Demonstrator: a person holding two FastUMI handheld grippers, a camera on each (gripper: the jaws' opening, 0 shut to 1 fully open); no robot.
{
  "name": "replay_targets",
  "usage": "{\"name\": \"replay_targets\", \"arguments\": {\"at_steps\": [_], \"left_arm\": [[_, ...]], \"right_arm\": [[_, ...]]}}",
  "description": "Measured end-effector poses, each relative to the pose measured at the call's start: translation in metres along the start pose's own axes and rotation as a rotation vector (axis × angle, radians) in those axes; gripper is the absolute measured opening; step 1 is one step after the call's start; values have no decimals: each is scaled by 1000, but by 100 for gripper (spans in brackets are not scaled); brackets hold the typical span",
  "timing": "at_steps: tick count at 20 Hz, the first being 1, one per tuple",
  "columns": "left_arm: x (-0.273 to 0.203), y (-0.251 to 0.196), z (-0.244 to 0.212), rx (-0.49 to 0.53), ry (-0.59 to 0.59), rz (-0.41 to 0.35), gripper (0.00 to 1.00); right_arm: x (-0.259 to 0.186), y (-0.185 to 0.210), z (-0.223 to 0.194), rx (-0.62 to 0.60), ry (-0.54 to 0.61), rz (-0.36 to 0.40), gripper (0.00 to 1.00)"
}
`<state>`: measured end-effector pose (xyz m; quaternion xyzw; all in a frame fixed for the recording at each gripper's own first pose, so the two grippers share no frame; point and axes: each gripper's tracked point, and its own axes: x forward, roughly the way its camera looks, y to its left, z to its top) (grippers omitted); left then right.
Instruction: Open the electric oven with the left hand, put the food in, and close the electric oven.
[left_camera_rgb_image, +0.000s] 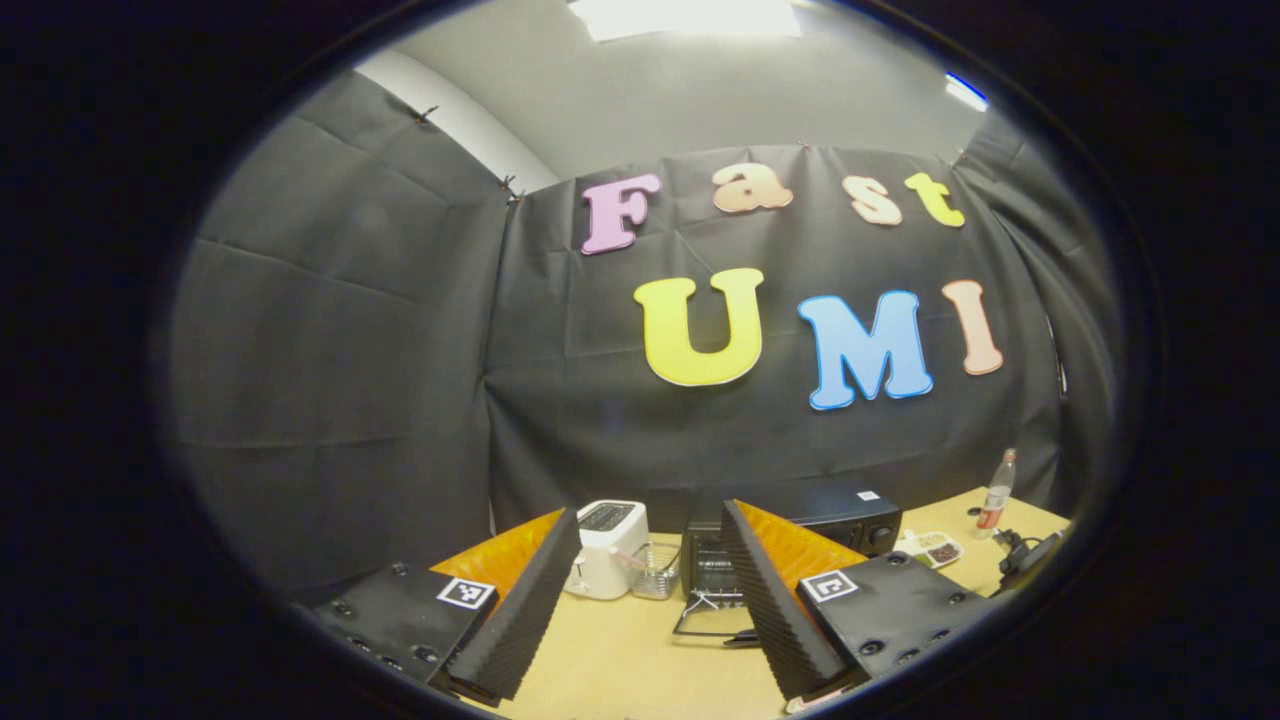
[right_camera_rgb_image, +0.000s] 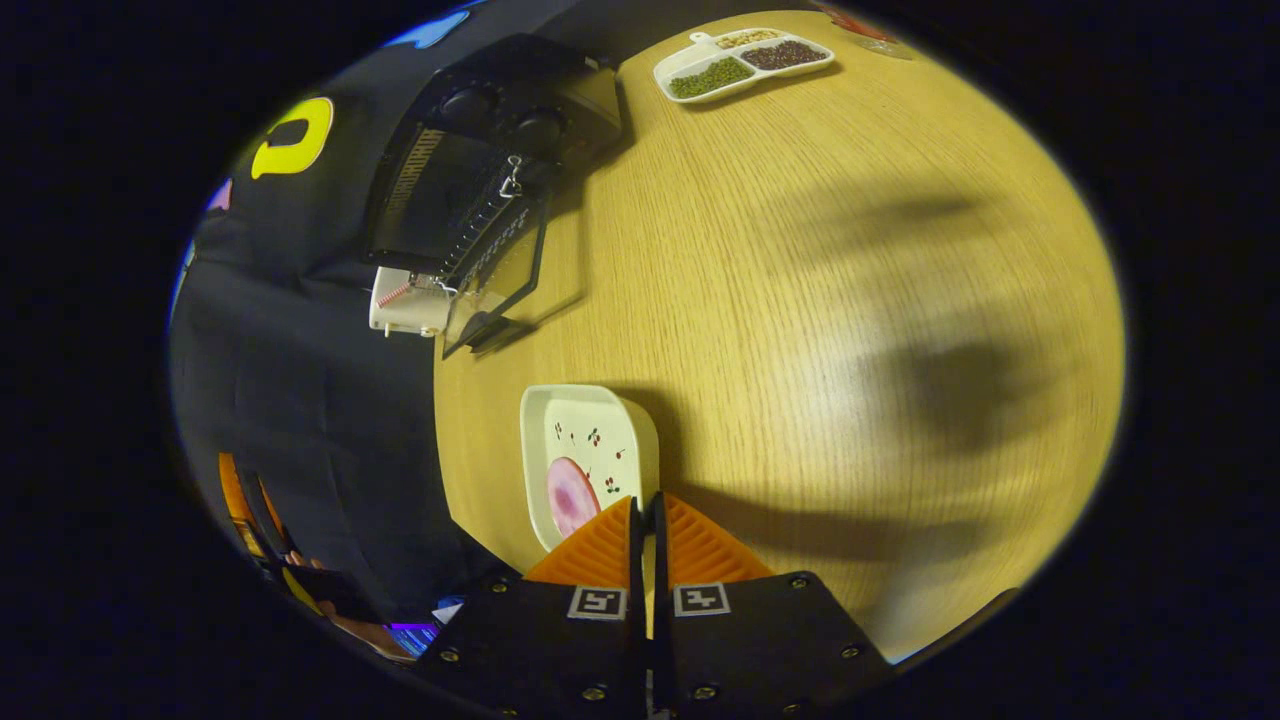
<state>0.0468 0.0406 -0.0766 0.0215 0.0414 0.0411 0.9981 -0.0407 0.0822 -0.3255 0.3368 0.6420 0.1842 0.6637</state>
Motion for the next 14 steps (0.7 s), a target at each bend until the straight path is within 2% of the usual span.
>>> {"name": "replay_targets", "arguments": {"at_steps": [6, 10, 11, 12, 13, 14], "left_arm": [[15, 4, -11, -18, 6, -11, 100], [27, 12, -19, -41, 19, -15, 100], [31, 16, -18, -38, 16, -15, 95], [33, 19, -20, -32, 15, -14, 100], [36, 23, -20, -26, 15, -14, 95], [39, 27, -21, -24, 16, -15, 100]], "right_arm": [[4, 64, 17, 105, -52, 117, 3], [10, 101, 55, 159, -165, 153, 3], [11, 111, 62, 171, -188, 163, 3], [13, 120, 70, 181, -215, 172, 3], [17, 127, 78, 194, -242, 177, 3], [21, 133, 86, 212, -270, 181, 3]]}}
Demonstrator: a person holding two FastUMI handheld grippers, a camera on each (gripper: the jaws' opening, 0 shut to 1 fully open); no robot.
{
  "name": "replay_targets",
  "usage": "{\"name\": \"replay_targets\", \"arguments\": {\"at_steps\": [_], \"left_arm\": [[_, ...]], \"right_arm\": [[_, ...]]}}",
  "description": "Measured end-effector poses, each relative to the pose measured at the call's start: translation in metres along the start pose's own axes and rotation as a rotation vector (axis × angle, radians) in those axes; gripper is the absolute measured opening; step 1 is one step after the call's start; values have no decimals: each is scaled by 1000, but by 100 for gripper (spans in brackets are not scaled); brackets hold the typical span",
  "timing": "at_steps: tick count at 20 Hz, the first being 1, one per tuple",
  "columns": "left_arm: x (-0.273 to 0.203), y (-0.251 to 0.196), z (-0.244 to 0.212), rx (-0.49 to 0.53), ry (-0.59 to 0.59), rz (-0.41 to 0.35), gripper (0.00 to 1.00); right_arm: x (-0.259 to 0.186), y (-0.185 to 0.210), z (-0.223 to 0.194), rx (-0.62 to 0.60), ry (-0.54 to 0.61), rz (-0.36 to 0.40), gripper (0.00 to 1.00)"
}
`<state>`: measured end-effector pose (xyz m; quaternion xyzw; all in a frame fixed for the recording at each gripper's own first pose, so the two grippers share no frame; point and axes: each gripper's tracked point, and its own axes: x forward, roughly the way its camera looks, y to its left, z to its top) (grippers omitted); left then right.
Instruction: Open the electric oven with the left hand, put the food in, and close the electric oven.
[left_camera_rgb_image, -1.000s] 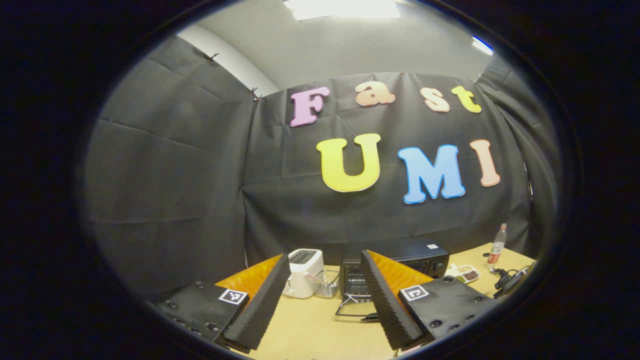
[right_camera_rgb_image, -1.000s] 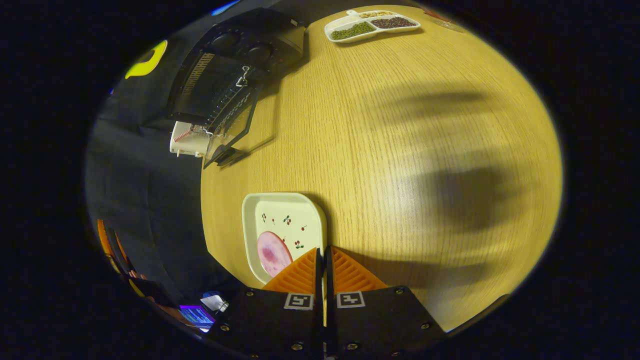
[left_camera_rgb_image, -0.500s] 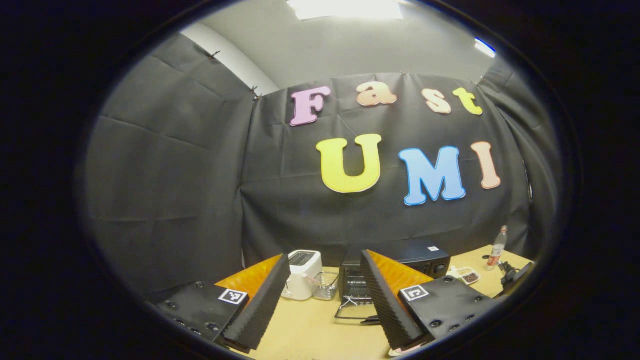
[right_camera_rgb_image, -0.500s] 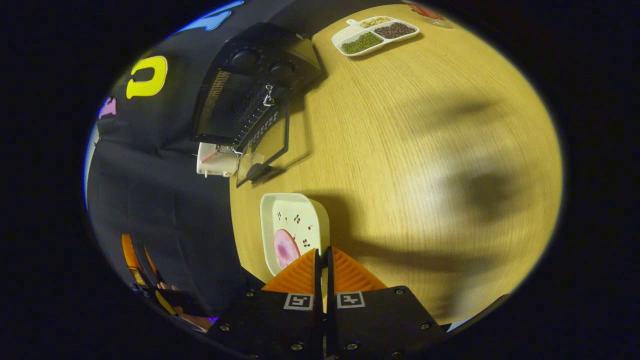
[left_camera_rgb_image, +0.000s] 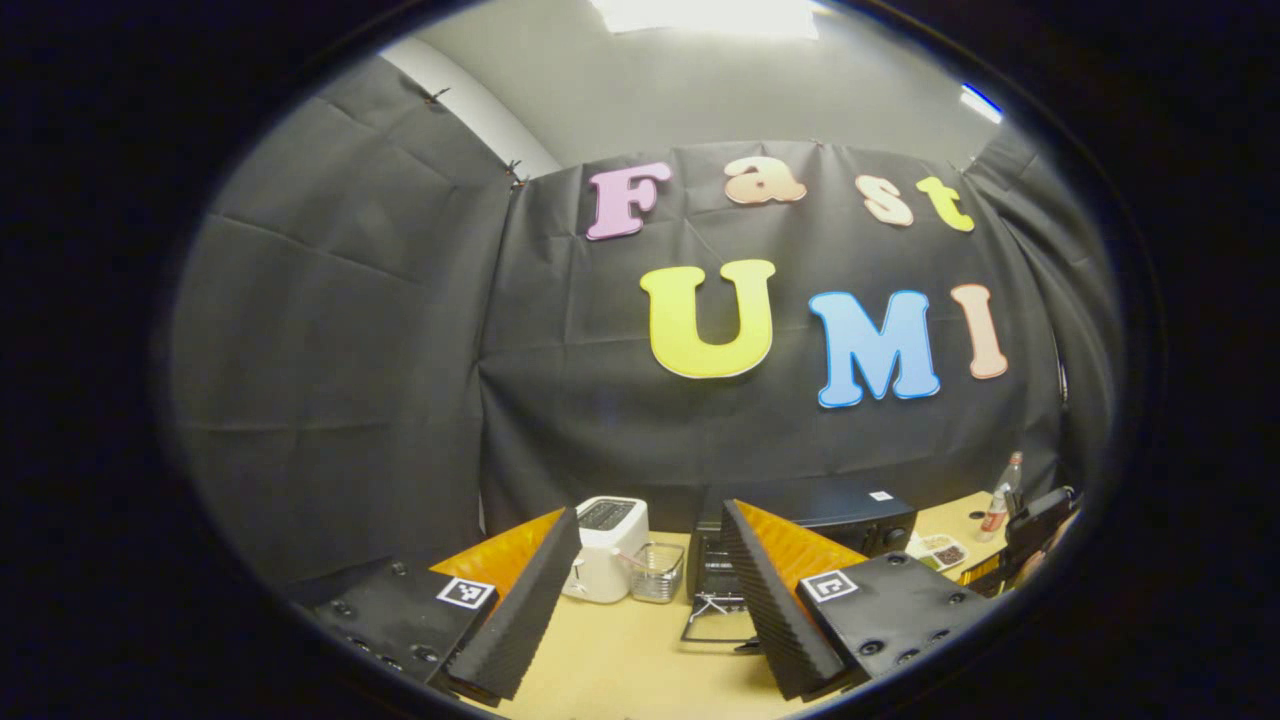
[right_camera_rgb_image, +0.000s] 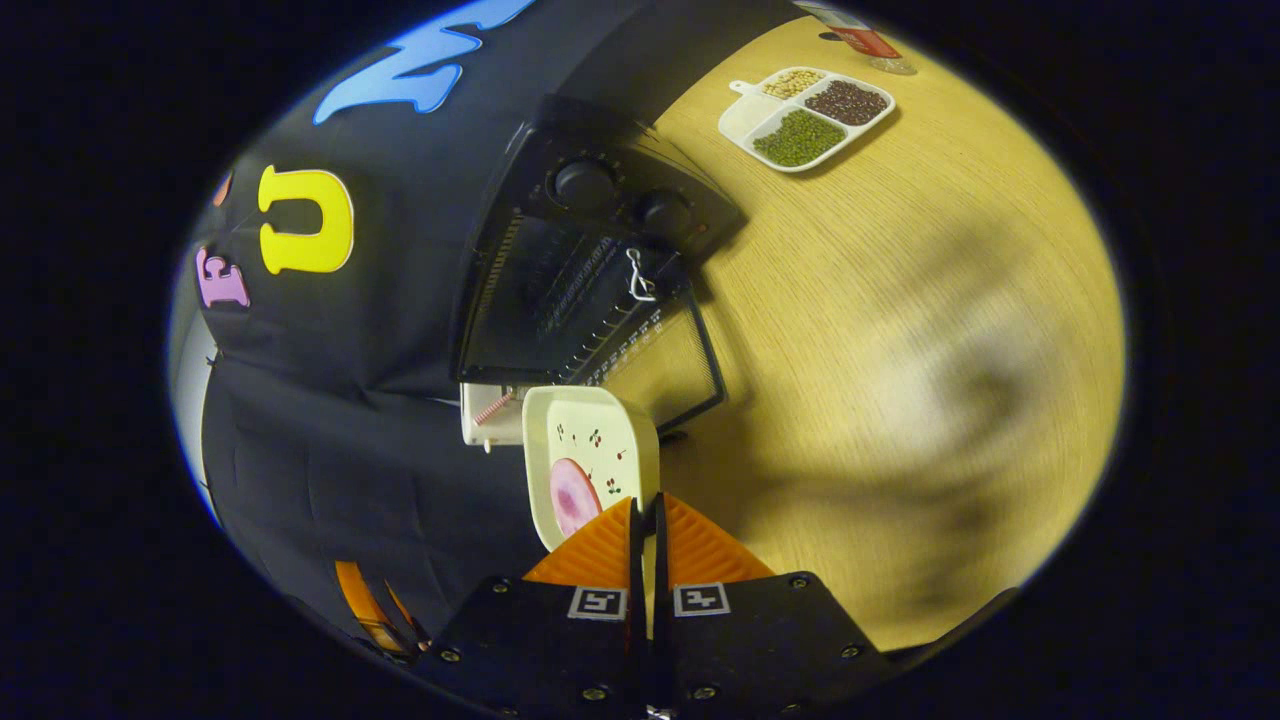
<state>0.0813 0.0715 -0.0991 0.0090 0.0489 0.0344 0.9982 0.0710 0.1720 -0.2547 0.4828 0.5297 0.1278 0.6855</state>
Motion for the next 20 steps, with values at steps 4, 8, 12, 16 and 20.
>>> {"name": "replay_targets", "arguments": {"at_steps": [4, 8, 12, 16, 20], "left_arm": [[11, 12, -2, 4, 9, -4, 100], [19, 24, -4, 27, 11, -8, 100], [30, 31, -15, 20, 35, -10, 100], [39, 33, -20, 35, 40, -22, 100], [56, 32, -31, 45, 66, -38, 100]], "right_arm": [[27, 25, 13, 110, -92, 35, 3], [51, 39, 29, 233, -168, 69, 3], [72, 44, 52, 334, -255, 90, 3], [94, 48, 69, 400, -333, 114, 3], [109, 54, 90, 461, -434, 152, 3]]}}
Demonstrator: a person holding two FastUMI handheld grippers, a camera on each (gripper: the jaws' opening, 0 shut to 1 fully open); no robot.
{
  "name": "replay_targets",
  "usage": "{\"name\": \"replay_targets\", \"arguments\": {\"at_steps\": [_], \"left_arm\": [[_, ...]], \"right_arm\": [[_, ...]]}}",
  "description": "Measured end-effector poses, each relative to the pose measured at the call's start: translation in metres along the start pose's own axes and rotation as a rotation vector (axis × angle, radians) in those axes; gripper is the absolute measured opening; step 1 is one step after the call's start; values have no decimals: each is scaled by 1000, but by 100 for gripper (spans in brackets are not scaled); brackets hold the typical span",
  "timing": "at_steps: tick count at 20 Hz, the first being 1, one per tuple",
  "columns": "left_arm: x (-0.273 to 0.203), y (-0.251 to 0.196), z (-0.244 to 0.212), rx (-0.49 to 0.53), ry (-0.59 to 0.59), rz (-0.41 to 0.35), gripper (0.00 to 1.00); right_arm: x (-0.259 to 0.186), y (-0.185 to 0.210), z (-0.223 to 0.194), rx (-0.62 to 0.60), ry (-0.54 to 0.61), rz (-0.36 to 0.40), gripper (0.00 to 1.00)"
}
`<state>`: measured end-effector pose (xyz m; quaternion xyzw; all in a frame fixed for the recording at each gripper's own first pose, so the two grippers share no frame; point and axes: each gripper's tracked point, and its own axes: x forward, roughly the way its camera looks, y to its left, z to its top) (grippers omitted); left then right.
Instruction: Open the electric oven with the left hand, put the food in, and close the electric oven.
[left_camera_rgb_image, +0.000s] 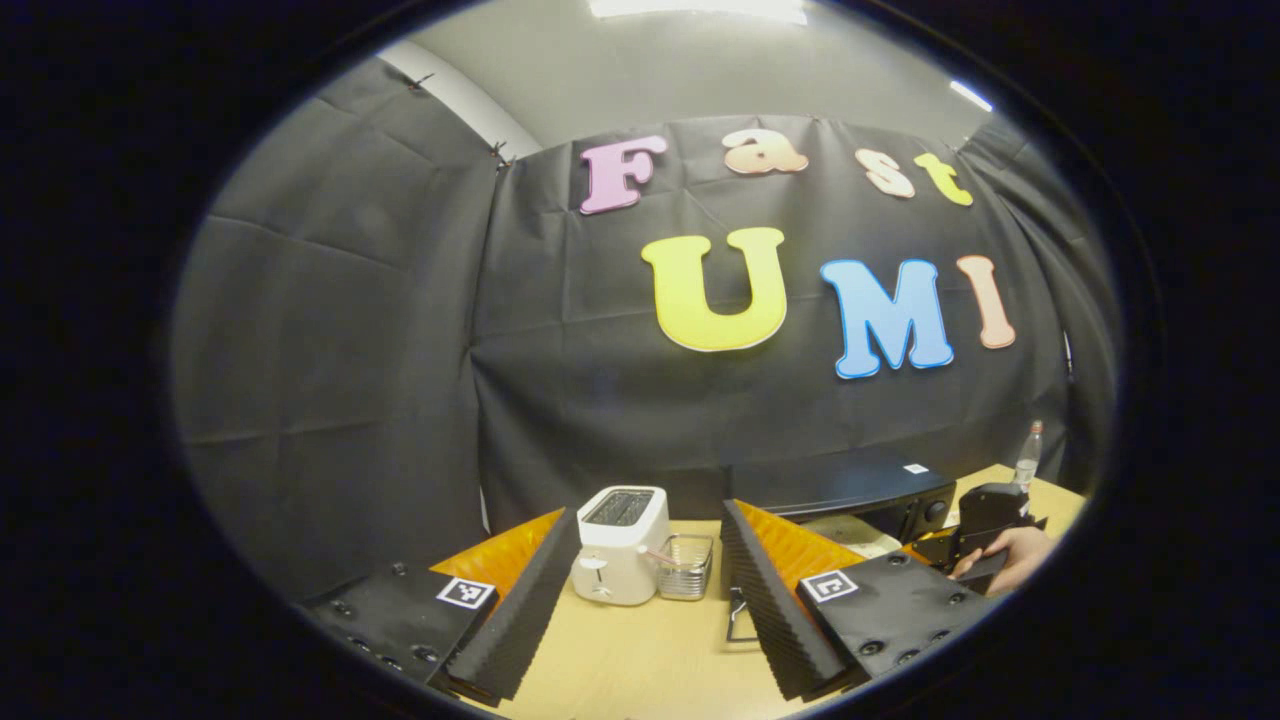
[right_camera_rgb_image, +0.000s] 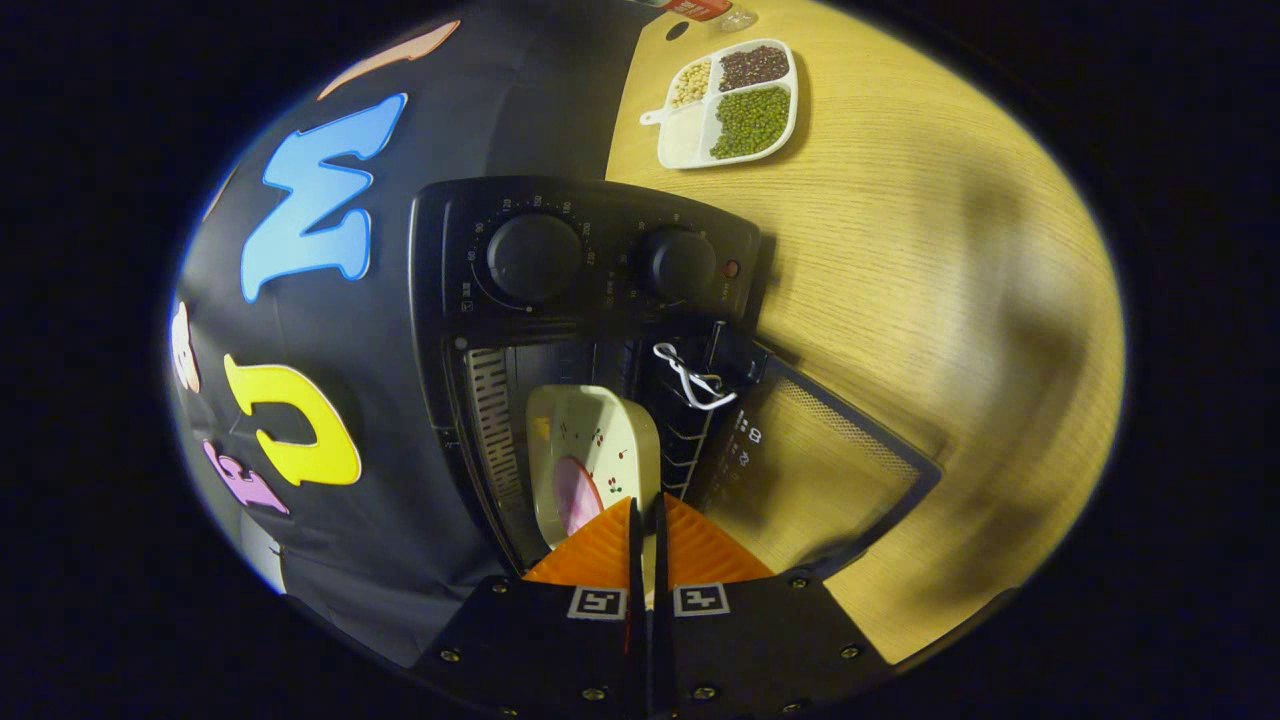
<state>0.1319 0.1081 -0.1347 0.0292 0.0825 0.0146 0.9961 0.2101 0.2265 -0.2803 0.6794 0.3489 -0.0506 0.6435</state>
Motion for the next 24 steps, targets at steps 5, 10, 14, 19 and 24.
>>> {"name": "replay_targets", "arguments": {"at_steps": [5, 10, 14, 19, 24], "left_arm": [[9, 1, -7, 21, 23, -10, 95], [12, 2, -10, 36, 27, -22, 95], [11, 1, -11, 32, 26, -29, 95], [8, -15, -11, 21, 17, -57, 100], [-2, -44, -21, -5, 36, -106, 100]], "right_arm": [[27, 1, 9, 60, -75, -5, 10], [37, 25, 1, 97, -104, 105, 7], [32, 30, -10, 45, -51, 123, 68], [2, 19, -24, -91, 31, 88, 97], [-47, 10, -31, -360, 94, 91, 97]]}}
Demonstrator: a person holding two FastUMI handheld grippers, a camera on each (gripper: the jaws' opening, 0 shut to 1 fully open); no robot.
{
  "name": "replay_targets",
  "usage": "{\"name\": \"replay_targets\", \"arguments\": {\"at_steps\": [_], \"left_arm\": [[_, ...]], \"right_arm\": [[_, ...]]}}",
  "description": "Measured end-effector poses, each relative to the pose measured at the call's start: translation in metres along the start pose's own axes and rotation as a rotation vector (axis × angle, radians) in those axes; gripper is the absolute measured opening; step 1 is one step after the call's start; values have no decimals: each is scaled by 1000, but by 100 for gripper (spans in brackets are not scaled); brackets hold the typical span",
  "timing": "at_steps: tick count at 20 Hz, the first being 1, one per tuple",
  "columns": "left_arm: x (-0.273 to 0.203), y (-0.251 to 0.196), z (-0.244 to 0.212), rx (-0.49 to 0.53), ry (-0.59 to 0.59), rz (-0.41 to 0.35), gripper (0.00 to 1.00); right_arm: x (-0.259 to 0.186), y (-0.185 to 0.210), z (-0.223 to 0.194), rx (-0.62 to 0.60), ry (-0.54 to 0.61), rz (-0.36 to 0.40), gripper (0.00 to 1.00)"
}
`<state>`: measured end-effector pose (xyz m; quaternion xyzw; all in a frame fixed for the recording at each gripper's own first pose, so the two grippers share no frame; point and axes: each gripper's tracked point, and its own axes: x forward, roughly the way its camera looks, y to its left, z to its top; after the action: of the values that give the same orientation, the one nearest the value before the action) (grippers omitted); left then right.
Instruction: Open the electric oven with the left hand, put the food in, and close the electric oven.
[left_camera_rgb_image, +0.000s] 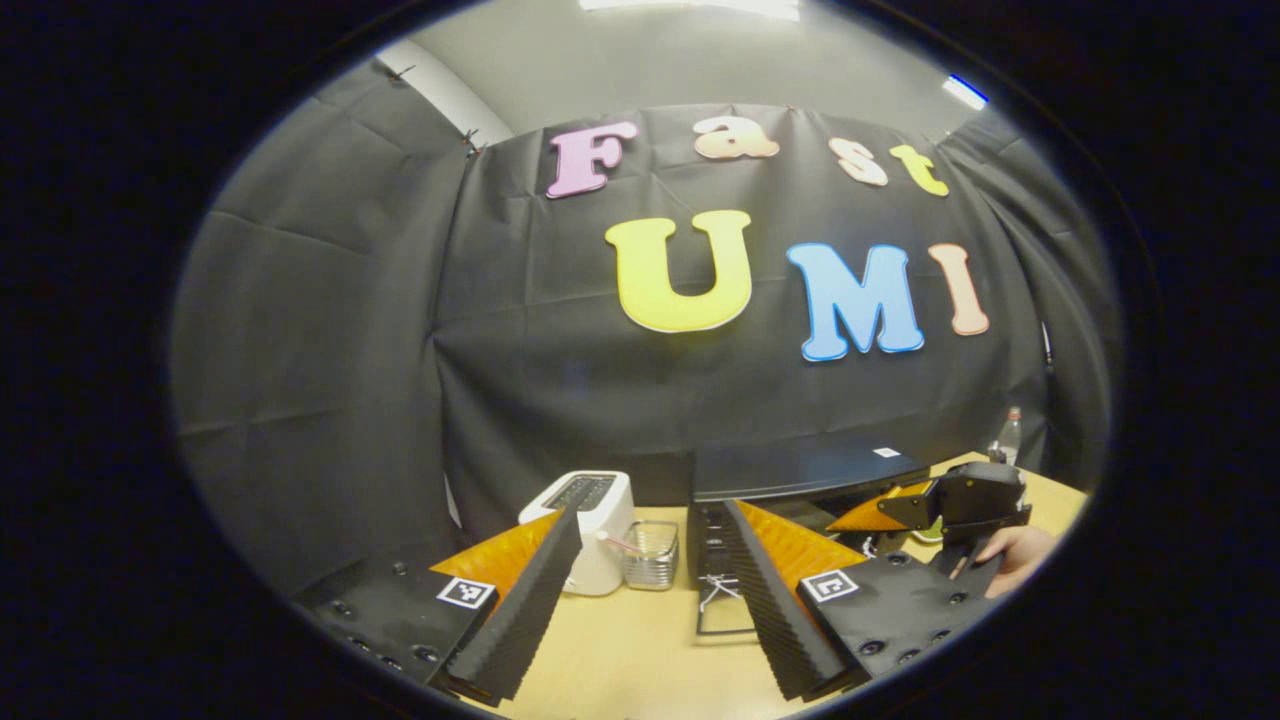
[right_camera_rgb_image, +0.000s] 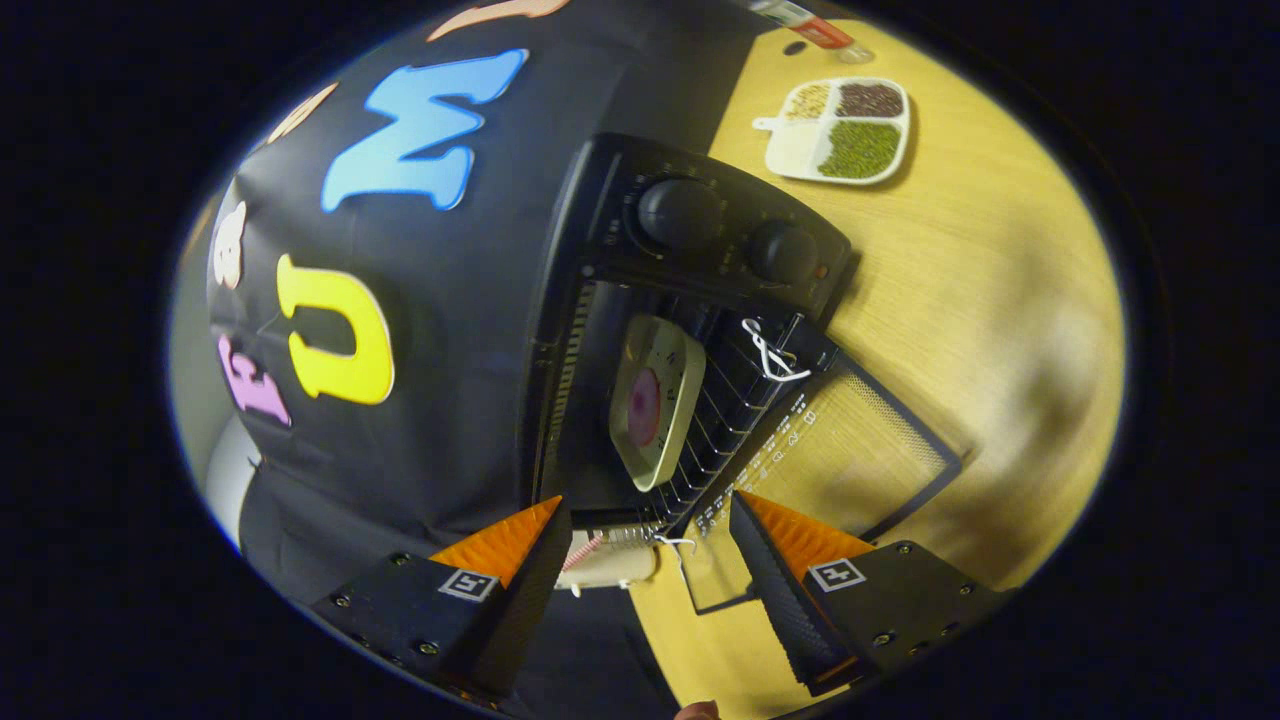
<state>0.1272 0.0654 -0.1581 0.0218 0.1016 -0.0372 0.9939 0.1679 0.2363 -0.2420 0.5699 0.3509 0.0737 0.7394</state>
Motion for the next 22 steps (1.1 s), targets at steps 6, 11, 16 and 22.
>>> {"name": "replay_targets", "arguments": {"at_steps": [6, 11, 16, 22], "left_arm": [[-15, -47, -36, -19, 67, -77, 95], [-25, -92, -80, -9, 156, -153, 95], [-26, -133, -126, -16, 255, -226, 96], [-9, -168, -190, -24, 402, -277, 96]], "right_arm": [[-76, -13, 17, -358, -34, -17, 97], [-136, -33, 41, -658, -100, -73, 97], [-183, -53, 66, -822, -182, -147, 98], [-241, -69, 102, -989, -313, -260, 98]]}}
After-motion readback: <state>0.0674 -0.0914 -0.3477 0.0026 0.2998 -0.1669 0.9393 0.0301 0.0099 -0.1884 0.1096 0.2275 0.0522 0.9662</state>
